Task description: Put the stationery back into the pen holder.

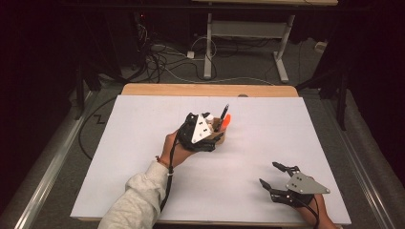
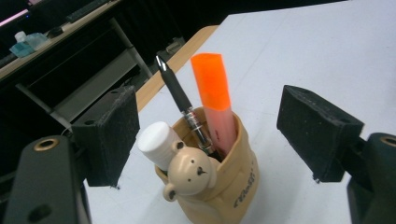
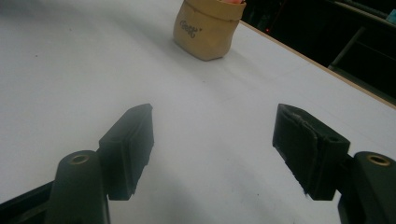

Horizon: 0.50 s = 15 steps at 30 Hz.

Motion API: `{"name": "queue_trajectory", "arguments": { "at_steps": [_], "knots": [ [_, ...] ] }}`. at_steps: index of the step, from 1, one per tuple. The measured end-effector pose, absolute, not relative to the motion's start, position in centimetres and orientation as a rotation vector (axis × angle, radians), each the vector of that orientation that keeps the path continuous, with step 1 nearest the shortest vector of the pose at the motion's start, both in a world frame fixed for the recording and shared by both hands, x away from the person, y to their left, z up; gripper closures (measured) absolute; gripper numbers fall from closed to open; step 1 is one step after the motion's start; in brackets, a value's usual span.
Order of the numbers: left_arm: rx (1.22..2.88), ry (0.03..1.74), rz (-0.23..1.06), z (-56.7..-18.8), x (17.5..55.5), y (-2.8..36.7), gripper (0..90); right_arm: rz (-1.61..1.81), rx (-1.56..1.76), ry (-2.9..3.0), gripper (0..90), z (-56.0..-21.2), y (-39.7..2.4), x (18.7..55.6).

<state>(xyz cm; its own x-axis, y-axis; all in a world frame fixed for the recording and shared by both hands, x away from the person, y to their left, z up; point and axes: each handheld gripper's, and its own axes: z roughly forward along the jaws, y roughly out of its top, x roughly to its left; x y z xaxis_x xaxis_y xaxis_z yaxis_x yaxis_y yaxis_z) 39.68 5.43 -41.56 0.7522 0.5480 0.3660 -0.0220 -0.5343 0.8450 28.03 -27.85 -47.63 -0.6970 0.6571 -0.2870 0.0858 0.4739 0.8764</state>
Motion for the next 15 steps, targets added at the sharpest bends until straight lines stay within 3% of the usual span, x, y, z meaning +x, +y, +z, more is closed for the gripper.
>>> {"name": "queue_trajectory", "arguments": {
  "at_steps": [15],
  "knots": [
    [2.028,0.375,0.763,-41.7,38.3,6.1,20.3,1.203,0.607,2.112,29.9,-47.6,-27.8,28.0]
  ]
}}
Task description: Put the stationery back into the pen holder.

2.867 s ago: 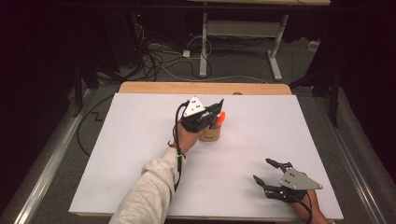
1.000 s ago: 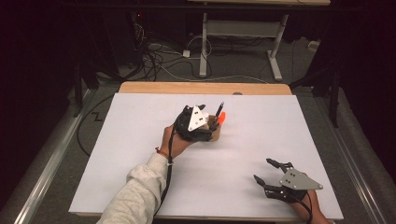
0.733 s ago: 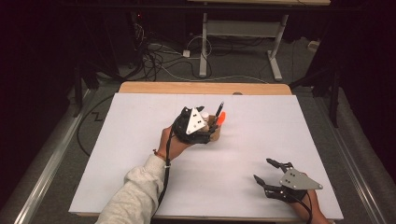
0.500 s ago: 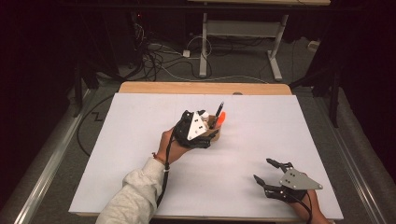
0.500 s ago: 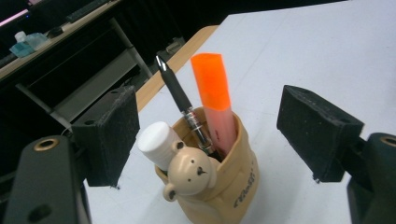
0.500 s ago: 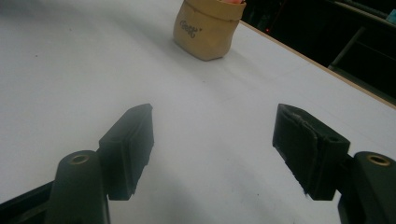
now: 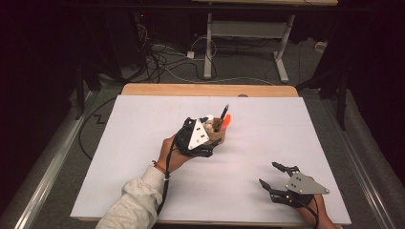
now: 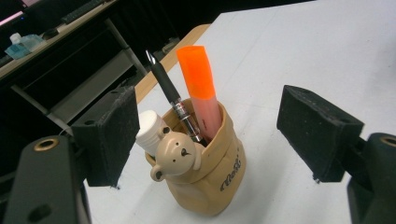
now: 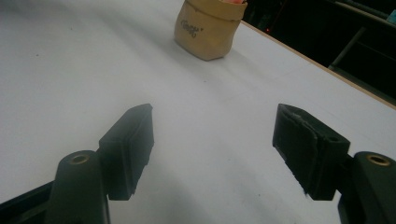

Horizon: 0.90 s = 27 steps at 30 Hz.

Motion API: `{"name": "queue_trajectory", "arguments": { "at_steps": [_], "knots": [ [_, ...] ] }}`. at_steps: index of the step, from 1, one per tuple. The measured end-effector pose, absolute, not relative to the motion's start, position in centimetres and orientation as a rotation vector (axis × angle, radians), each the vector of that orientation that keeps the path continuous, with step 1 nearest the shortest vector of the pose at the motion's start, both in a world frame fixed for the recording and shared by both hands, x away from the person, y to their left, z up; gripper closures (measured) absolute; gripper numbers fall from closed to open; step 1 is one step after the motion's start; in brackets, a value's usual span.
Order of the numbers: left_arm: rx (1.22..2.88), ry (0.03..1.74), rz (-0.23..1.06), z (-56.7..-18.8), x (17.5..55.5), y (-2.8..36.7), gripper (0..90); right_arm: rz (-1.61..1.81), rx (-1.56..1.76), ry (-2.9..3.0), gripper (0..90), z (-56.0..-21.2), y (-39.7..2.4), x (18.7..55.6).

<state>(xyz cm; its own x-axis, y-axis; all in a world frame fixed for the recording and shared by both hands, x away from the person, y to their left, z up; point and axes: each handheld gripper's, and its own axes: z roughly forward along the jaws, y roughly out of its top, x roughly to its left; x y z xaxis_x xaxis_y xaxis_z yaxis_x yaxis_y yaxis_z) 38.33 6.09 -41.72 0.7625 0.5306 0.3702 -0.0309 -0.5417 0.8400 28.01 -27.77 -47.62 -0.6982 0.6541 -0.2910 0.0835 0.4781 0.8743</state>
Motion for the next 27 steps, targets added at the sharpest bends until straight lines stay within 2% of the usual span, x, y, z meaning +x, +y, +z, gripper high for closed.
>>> {"name": "queue_trajectory", "arguments": {
  "at_steps": [27],
  "knots": [
    [2.048,0.301,0.794,-41.7,35.2,7.4,20.3,1.195,0.596,2.119,29.9,-47.6,-27.6,27.9]
  ]
}}
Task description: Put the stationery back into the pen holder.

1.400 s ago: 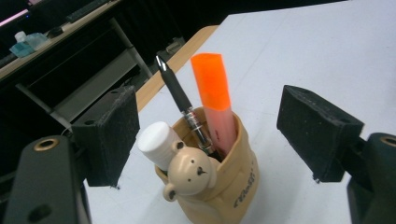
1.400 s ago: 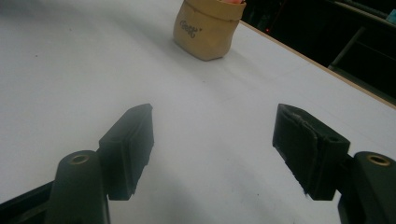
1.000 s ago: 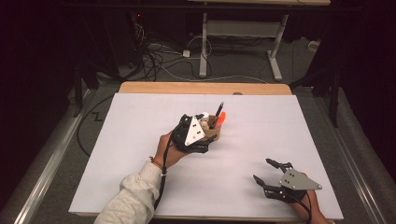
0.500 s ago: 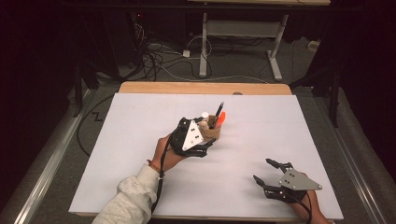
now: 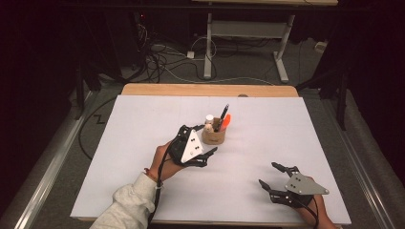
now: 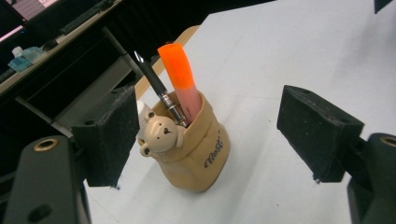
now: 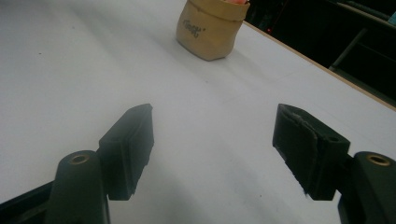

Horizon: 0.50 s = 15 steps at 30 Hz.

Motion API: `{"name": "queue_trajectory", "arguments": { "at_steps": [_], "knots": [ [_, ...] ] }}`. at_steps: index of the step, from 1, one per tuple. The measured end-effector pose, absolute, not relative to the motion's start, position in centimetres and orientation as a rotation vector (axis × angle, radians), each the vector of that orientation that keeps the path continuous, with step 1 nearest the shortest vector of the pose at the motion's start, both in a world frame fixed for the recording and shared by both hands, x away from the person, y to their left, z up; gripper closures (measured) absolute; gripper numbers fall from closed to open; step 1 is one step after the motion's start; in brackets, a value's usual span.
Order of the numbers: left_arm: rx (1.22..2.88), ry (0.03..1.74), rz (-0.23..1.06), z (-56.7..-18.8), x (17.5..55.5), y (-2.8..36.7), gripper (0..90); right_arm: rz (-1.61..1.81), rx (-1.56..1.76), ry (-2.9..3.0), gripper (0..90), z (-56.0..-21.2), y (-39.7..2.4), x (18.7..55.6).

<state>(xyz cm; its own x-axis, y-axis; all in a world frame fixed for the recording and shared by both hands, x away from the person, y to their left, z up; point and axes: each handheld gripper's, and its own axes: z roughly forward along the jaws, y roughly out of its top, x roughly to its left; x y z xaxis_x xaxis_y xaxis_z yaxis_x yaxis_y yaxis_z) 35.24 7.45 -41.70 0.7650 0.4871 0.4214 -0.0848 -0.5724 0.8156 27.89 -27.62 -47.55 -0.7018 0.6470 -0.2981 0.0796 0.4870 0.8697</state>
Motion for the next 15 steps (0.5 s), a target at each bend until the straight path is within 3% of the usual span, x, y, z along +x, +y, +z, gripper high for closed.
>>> {"name": "queue_trajectory", "arguments": {
  "at_steps": [15],
  "knots": [
    [2.053,0.27,0.814,-41.8,33.6,8.2,20.3,1.189,0.594,2.119,29.9,-47.6,-27.5,27.8]
  ]
}}
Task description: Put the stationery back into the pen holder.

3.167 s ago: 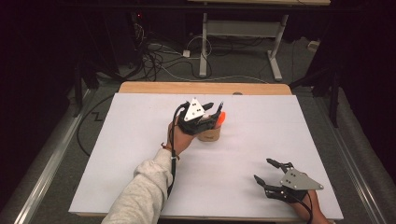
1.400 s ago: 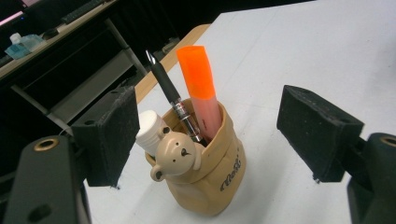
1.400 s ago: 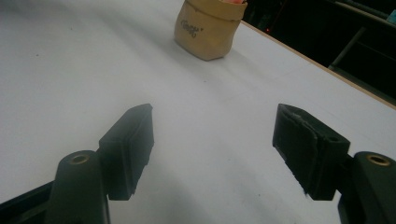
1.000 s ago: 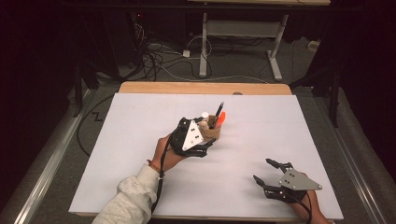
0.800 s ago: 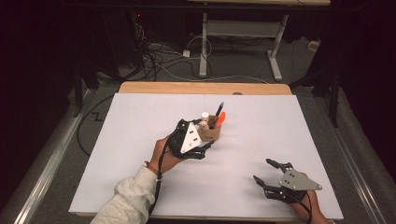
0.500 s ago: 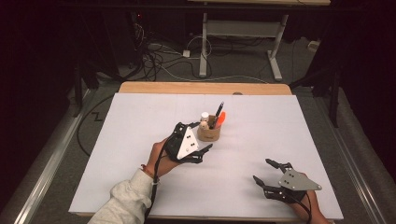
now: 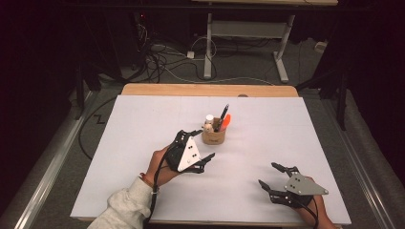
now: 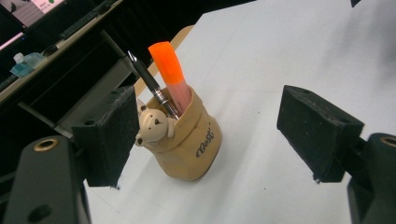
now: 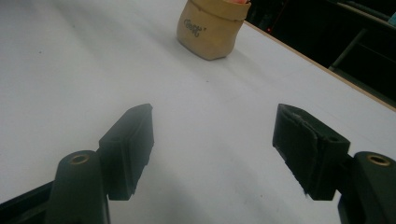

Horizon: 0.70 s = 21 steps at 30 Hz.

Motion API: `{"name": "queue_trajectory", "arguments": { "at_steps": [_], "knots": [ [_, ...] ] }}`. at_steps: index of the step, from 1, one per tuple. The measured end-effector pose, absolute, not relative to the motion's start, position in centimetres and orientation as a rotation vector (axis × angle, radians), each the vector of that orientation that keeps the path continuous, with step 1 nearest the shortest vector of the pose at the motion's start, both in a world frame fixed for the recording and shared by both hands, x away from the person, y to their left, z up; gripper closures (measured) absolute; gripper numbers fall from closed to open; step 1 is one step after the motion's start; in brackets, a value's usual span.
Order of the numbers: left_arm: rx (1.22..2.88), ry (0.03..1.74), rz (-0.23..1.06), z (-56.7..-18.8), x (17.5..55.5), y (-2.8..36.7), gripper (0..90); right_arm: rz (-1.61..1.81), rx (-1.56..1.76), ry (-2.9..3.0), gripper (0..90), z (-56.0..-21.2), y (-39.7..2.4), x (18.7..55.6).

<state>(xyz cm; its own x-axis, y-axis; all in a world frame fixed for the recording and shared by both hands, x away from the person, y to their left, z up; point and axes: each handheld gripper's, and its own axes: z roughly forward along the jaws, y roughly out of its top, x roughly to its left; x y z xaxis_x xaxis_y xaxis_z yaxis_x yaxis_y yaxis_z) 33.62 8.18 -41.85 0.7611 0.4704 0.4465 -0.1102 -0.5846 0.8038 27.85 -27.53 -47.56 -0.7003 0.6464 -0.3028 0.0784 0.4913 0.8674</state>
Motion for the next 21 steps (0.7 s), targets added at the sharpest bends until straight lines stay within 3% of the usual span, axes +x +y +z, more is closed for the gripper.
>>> {"name": "queue_trajectory", "arguments": {
  "at_steps": [21],
  "knots": [
    [2.064,0.257,0.851,-42.7,31.7,10.1,20.3,1.179,0.593,2.124,29.9,-47.6,-27.3,27.8]
  ]
}}
